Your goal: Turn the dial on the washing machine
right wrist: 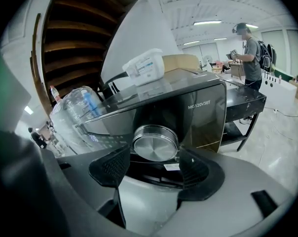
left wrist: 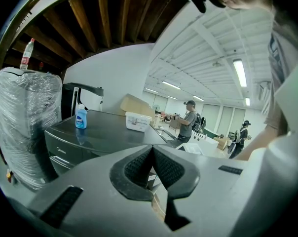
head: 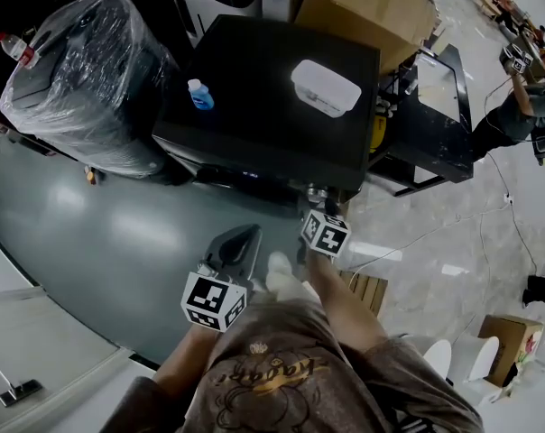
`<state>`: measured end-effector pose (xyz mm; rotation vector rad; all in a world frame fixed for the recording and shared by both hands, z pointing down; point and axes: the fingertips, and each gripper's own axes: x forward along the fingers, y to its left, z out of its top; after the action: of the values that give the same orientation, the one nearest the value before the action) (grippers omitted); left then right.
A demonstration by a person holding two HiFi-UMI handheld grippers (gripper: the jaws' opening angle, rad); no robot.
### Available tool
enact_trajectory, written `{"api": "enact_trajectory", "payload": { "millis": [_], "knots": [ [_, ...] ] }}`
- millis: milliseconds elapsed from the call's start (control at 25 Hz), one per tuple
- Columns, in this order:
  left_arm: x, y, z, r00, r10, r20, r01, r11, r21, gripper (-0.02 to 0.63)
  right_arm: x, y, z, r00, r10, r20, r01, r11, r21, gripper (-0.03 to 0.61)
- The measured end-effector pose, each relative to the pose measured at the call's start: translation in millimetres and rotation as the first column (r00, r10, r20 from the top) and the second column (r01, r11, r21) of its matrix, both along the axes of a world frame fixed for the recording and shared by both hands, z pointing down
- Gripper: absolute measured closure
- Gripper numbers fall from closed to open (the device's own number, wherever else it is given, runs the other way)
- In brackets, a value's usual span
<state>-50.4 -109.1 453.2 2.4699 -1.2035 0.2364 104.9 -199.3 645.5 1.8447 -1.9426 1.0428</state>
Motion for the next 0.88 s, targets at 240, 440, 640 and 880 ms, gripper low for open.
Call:
{"api": "enact_trajectory", "payload": {
  "millis": [240,440,640,880],
  "knots": [
    [1.7,-3.5,-0.4,1.0,0.0,-0.004,0.0,1.0,0.002,0.614,1.8,-2.0,4.8,0.999,-0.009,0.033,0.01,0.999,-0.038,0.302],
    [2.2,-3.9,-1.5,1.0,-0.002,-0.008,0.002,1.0,0.005,0.614,3.4,-1.3,5.6,0.998,-0.001,0.06,0.004,0.999,-0.048,0.302],
    [0.8,-3.9,-1.1,1.0,-0.003,-0.007,0.003,1.0,0.004,0.614,2.3,-2.4,1.7,0.992,0.018,0.128,-0.014,0.999,-0.031,0.304],
    [4.5,-3.4,-1.9,1.0,0.001,-0.006,-0.001,1.0,0.007,0.614,2.0,-1.8,1.1,0.968,0.038,0.247,-0.038,0.999,-0.005,0.305]
  ]
}}
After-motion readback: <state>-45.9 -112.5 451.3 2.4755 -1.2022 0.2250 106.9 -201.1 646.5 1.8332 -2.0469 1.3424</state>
